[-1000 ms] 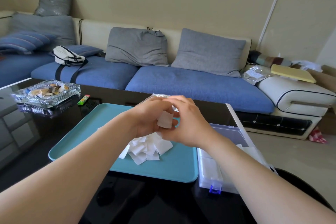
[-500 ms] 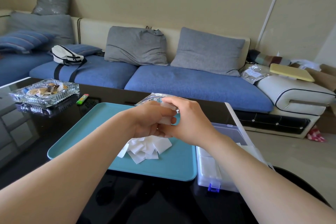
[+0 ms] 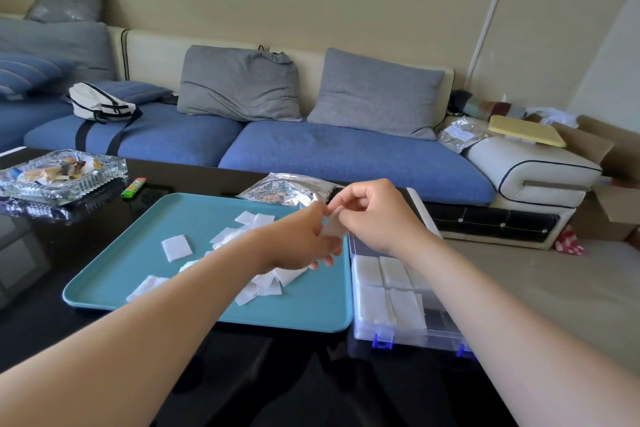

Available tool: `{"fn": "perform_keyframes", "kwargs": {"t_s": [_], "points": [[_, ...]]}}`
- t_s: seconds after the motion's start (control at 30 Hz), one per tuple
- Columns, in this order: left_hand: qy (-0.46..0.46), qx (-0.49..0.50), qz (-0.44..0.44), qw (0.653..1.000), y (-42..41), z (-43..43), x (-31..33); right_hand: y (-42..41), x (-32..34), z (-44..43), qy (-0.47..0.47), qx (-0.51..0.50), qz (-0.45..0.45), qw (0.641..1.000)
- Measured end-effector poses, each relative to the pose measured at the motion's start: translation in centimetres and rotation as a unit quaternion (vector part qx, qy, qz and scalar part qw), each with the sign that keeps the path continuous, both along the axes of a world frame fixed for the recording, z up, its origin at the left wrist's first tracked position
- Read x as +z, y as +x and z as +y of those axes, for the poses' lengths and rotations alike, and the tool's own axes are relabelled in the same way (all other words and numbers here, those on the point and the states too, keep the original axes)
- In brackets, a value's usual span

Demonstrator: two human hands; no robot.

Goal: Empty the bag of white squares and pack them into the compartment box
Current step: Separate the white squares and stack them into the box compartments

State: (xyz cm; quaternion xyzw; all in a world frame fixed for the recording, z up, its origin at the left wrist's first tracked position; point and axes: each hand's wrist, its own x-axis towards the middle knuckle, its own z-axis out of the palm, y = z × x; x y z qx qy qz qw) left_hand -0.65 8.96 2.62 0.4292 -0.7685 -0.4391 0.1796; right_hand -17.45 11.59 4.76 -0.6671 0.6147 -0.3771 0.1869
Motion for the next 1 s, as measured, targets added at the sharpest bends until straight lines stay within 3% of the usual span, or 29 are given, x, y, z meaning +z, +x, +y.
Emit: {"fn": "perform_keyframes", "kwargs": {"t_s": [0.13,0.3,0.4,0.47,0.83,1.0], "points": [[-0.172,-0.007,-0.130,0.976,-1.6,0.9,-0.9,-3.2,0.2,1.5,0.024,-0.070,0.128,0.989],[-0.308,-0.106,-0.151,0.933,-4.2,3.0,-1.8,-7.8,0.1,4.2,0.183,-0.045,0.258,0.948],[-0.333,-0.159,-0.169,0.914,-6.1,4.4,-2.0,-9.4,0.3,6.0,0.254,-0.015,0.278,0.926],[-0.348,-0.176,-0.194,0.900,-6.9,4.9,-2.4,-10.0,0.2,6.9,0.266,0.002,0.253,0.930],[-0.337,-0.215,-0.255,0.881,-7.6,6.1,-3.0,-11.4,-2.6,7.8,0.246,0.018,0.204,0.947],[-0.332,-0.219,-0.266,0.878,-7.8,6.2,-3.1,-10.7,-3.0,7.6,0.223,0.000,0.245,0.944]]}}
